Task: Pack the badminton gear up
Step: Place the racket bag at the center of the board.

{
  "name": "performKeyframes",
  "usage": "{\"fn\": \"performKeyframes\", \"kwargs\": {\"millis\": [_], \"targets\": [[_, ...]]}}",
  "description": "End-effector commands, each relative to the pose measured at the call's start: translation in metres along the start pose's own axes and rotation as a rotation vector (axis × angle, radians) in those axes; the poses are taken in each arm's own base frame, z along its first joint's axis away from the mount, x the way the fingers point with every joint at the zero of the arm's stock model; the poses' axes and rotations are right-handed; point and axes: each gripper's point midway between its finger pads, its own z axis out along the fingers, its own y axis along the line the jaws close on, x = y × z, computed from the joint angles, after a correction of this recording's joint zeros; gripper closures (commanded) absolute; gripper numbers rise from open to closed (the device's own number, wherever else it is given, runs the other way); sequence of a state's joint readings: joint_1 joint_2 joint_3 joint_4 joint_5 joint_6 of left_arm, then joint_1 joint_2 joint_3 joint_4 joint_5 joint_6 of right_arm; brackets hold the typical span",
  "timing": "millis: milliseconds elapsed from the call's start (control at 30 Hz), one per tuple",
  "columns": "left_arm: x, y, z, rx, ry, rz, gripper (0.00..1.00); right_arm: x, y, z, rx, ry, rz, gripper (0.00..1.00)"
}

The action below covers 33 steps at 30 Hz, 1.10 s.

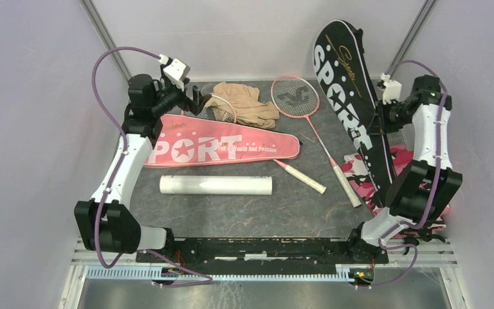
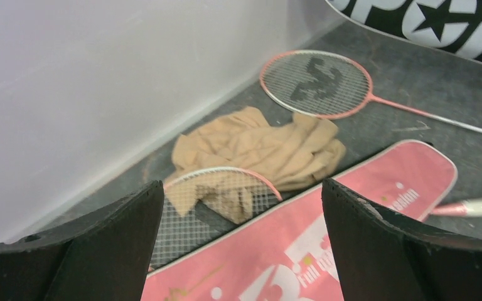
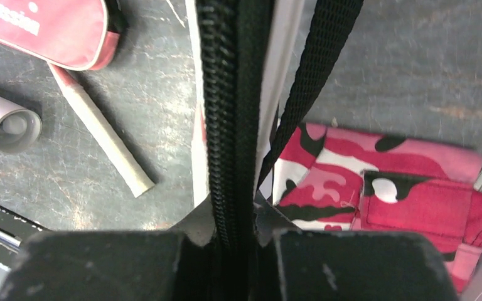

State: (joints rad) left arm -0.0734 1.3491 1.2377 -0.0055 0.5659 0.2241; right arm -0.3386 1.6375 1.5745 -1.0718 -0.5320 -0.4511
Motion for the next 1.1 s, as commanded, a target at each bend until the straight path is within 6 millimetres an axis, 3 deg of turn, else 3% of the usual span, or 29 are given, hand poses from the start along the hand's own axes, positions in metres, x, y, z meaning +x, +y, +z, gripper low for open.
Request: {"fn": "performKeyframes", "kwargs": {"millis": [0, 100, 233, 333, 467, 667, 733, 867, 967, 1067], "targets": [[0.003, -0.026, -0.007, 0.094, -0.027, -0.063, 0.0, 0.001, -0.013, -0.001, -0.086, -0.046, -0.009, 1.0], [0.015, -0.035, -0.009, 0.113, -0.019, -0.08, 0.0, 0.02, -0.03, 0.01, -0.115, 0.005, 0.041, 1.0], [0.026, -0.043, -0.009, 0.128, -0.008, -0.111, 0.0, 0.042, -0.039, 0.026, -0.179, 0.06, 0.093, 0.99], [0.031, -0.046, -0.008, 0.133, -0.001, -0.129, 0.0, 0.053, -0.051, 0.035, -0.171, 0.086, 0.114, 0.89], [0.036, -0.045, -0.009, 0.114, 0.005, -0.143, 0.0, 0.043, -0.075, 0.032, -0.064, 0.07, 0.09, 0.67], [0.045, -0.038, -0.013, 0.059, 0.05, -0.138, 0.0, 0.005, -0.096, 0.006, 0.098, -0.009, 0.0, 0.34], [0.049, -0.037, -0.016, 0.046, 0.064, -0.132, 0.0, -0.006, -0.094, -0.001, 0.132, -0.024, -0.043, 0.25], [0.055, -0.035, -0.022, 0.015, 0.076, -0.117, 0.0, -0.029, -0.076, -0.015, 0.189, -0.086, -0.154, 0.16], [0.06, -0.042, -0.03, 0.033, 0.089, -0.088, 0.0, -0.043, -0.045, -0.014, 0.191, -0.131, -0.267, 0.13], [0.078, -0.053, -0.039, 0.082, 0.156, -0.059, 0.0, -0.054, 0.007, -0.005, 0.127, -0.178, -0.405, 0.12]]}}
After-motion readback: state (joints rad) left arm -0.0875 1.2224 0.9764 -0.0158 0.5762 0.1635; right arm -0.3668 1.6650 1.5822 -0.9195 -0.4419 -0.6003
